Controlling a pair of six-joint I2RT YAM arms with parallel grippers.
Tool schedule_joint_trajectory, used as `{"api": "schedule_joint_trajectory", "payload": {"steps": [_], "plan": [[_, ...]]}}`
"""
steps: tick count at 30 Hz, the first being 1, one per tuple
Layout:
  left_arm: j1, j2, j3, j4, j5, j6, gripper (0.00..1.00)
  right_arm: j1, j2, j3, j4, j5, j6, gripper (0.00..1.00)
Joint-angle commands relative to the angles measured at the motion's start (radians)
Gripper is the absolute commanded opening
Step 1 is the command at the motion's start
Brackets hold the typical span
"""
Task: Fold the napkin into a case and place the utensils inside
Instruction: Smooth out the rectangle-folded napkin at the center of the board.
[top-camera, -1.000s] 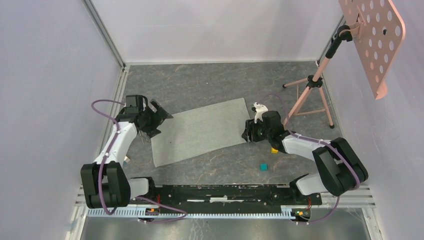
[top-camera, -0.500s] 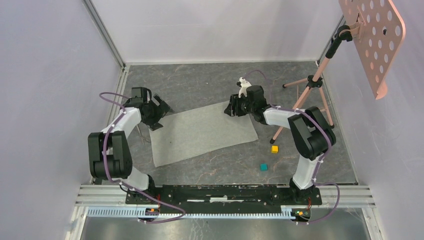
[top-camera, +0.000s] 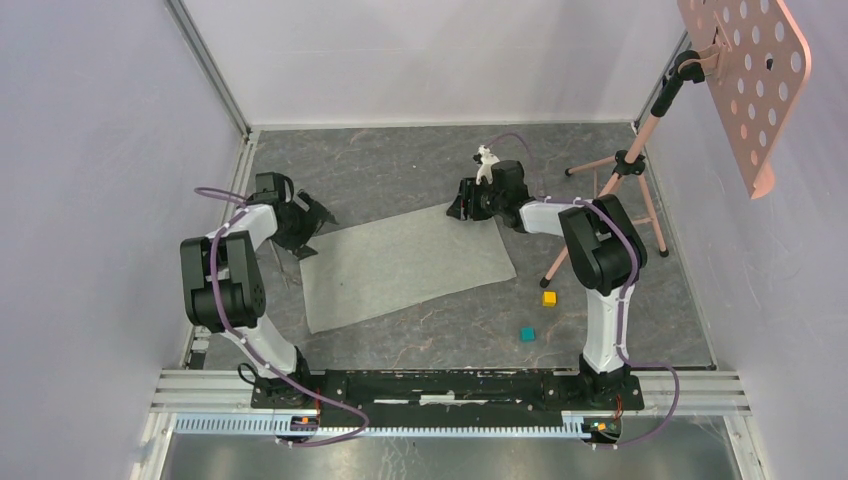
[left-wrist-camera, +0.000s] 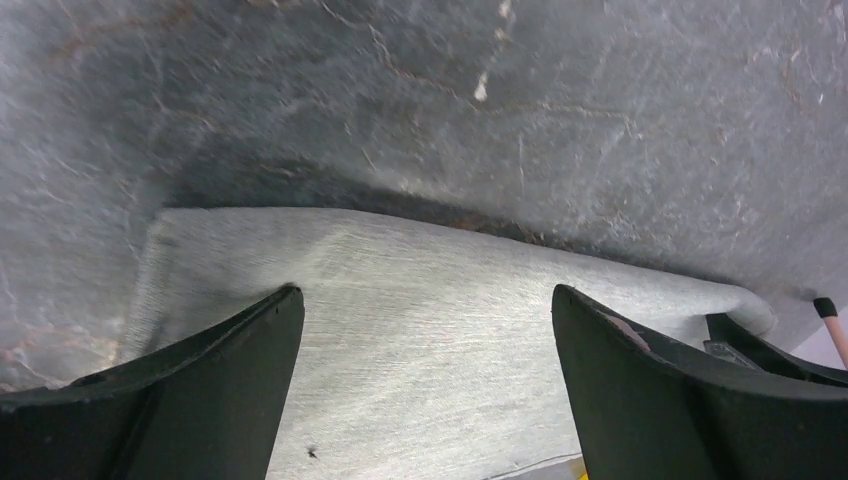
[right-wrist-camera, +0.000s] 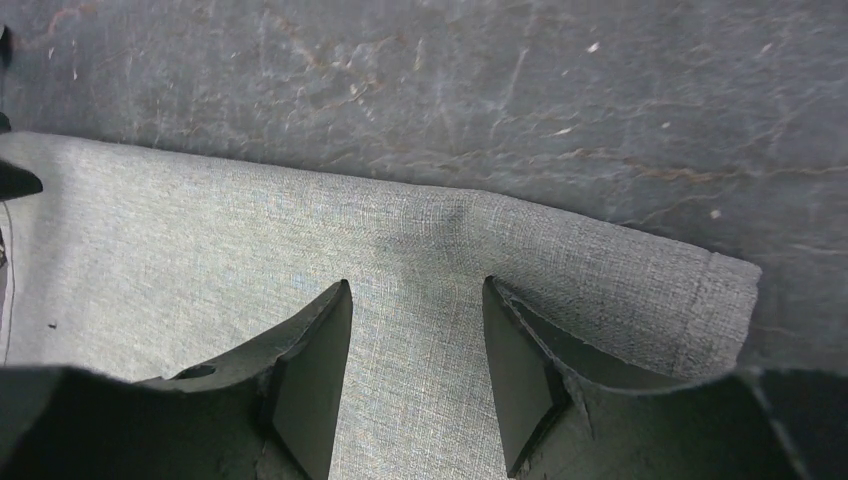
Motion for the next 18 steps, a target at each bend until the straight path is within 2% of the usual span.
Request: {"api": "schedule_joint_trajectory", "payload": {"steps": [1, 5, 12, 15, 18], "plan": [[0.045, 0.052, 0.057, 0.038, 0.002, 0.049, 1.00, -0.039, 0.041, 0.038, 0.011, -0.005, -0.016, 0.57], [0.073, 0.111, 0.089, 0.036, 0.000, 0.054, 1.00, -0.069, 0.037, 0.005, 0.014, 0.017, -0.008, 0.57], [0.071, 0.180, 0.139, 0.061, 0.123, 0.067, 1.00, -0.099, -0.012, -0.072, -0.012, 0.066, -0.019, 0.58], [0.062, 0.172, 0.156, 0.074, 0.183, 0.079, 1.00, -0.100, -0.041, -0.065, -0.038, 0.079, -0.034, 0.58], [0.053, 0.129, 0.165, 0.053, 0.180, 0.092, 1.00, -0.099, -0.079, -0.055, -0.042, 0.058, -0.029, 0.58]]}}
